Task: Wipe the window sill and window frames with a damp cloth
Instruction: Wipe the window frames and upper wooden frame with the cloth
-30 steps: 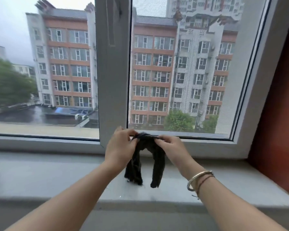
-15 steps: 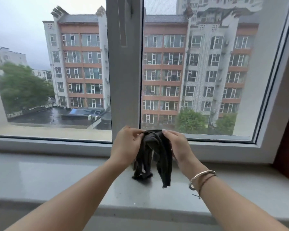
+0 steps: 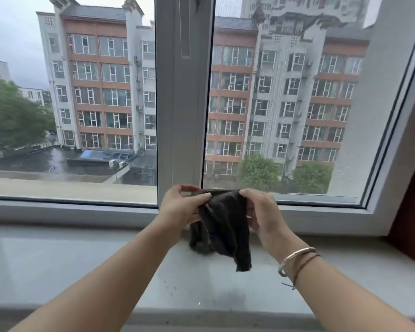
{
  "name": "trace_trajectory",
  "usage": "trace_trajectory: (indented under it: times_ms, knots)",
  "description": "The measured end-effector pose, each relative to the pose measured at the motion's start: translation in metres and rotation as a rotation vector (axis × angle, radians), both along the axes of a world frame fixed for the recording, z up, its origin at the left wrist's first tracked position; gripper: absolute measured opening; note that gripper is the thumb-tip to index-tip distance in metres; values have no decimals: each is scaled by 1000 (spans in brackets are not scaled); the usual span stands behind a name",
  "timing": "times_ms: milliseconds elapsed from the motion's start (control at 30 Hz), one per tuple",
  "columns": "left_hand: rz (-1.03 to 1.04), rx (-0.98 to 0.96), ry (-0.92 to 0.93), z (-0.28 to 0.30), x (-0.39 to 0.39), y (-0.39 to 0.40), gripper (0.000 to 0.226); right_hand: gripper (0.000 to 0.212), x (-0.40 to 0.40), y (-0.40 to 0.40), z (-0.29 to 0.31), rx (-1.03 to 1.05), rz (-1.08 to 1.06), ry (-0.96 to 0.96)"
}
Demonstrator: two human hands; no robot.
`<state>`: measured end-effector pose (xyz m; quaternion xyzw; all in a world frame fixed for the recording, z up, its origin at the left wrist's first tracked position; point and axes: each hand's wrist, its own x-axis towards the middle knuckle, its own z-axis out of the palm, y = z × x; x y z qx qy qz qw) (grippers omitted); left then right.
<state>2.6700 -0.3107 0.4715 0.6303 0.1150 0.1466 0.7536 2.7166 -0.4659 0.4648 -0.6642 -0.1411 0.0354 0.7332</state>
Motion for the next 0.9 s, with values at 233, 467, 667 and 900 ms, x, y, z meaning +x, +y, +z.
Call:
trace_trajectory:
  times_ms: [233, 467, 667, 900]
  knots:
    - [-96, 283, -48, 9, -9, -3, 34, 15, -5, -10, 1, 135, 167, 375]
    - [-178, 327, 45, 10, -11, -21, 29, 21, -14, -28, 7, 324, 163, 51]
    - [-79, 441, 124, -27, 2, -15, 10, 15, 15, -52, -41, -424, -98, -220]
    - [285, 537, 134, -69, 8, 43, 12, 59, 30, -22, -115, -1362, -102, -353]
